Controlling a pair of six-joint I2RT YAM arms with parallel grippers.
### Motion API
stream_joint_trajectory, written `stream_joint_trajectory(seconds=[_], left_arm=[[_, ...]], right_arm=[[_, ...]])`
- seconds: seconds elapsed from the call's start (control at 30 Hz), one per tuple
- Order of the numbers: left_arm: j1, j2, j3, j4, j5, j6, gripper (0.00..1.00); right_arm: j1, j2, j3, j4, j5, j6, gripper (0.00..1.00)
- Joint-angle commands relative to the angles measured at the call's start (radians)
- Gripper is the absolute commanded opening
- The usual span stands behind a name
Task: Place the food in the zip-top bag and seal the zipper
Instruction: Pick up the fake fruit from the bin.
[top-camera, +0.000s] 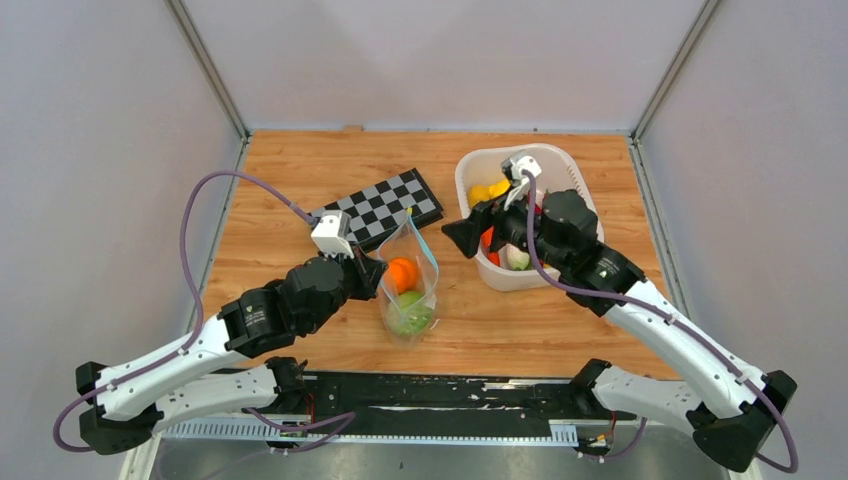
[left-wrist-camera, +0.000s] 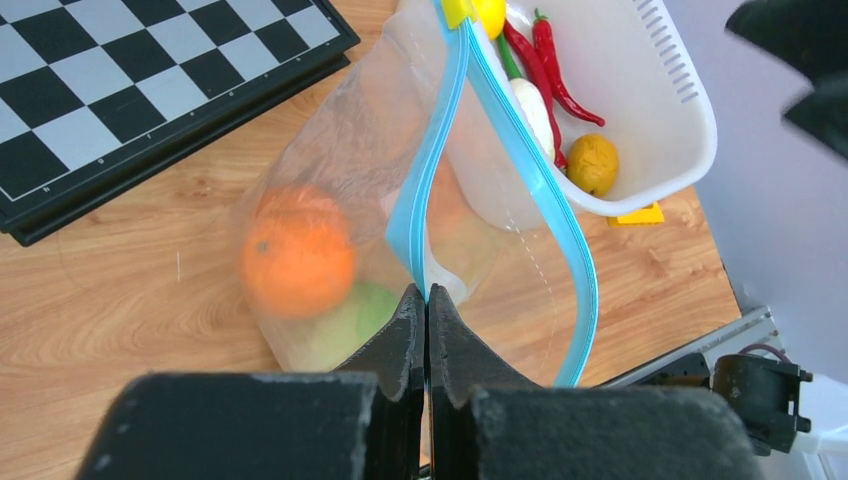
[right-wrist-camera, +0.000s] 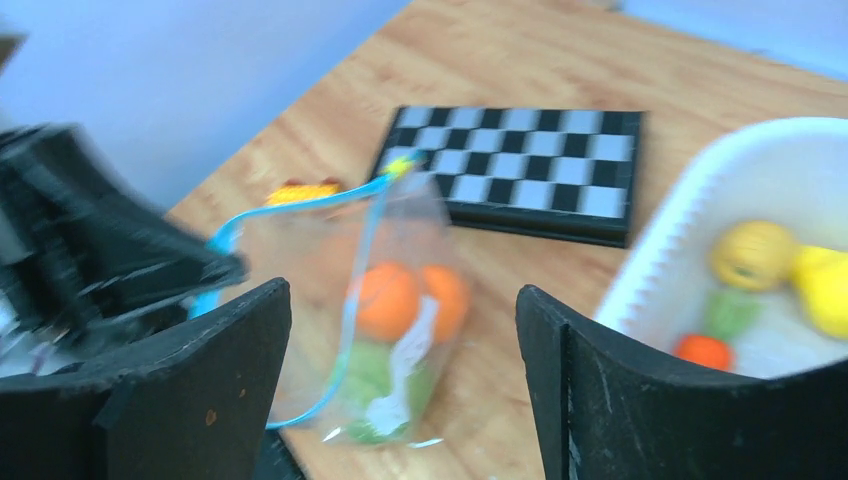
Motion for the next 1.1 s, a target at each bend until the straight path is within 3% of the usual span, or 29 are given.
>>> stream_joint_trajectory(seconds=[0.0, 0.2, 0.33, 0.53, 0.83, 0.97, 1.07], left_arm=[[0.0, 0.009, 0.016, 0.07, 0.017, 0.027, 0.0], [0.0, 0.016, 0.003, 0.092, 0.042, 0.027, 0.0], [0.0, 0.017, -0.001, 0.09, 0.051, 0.031, 0.0], [0.0, 0.017, -0.014, 0.095, 0.071, 0.036, 0.0], [0.0, 0.016, -0.019, 0.101, 0.08, 0.04, 0.0], [0.0, 0.019, -0.018, 0.106, 0.086, 0.045, 0.0], [0.0, 0.013, -0.026, 0.106, 0.087, 0.042, 0.0]], right_arm=[[-0.139, 0.034, 0.023, -0.076, 0.181, -0.026, 0.83], [-0.4, 0.186, -0.006, -0.061, 0.039, 0.053, 0.82], [-0.5, 0.292, 0.016, -0.044, 0.022, 0.132, 0.82], [-0.523, 0.457, 0.15, -0.089, 0.057, 0.099, 0.8], [-0.533, 0.682, 0.274, -0.024, 0.117, 0.119, 0.78], [-0.538, 0.796, 0.365, -0.045, 0.227, 0.144, 0.78], [-0.552, 0.858, 0.399, -0.006, 0.187, 0.131, 0.78]])
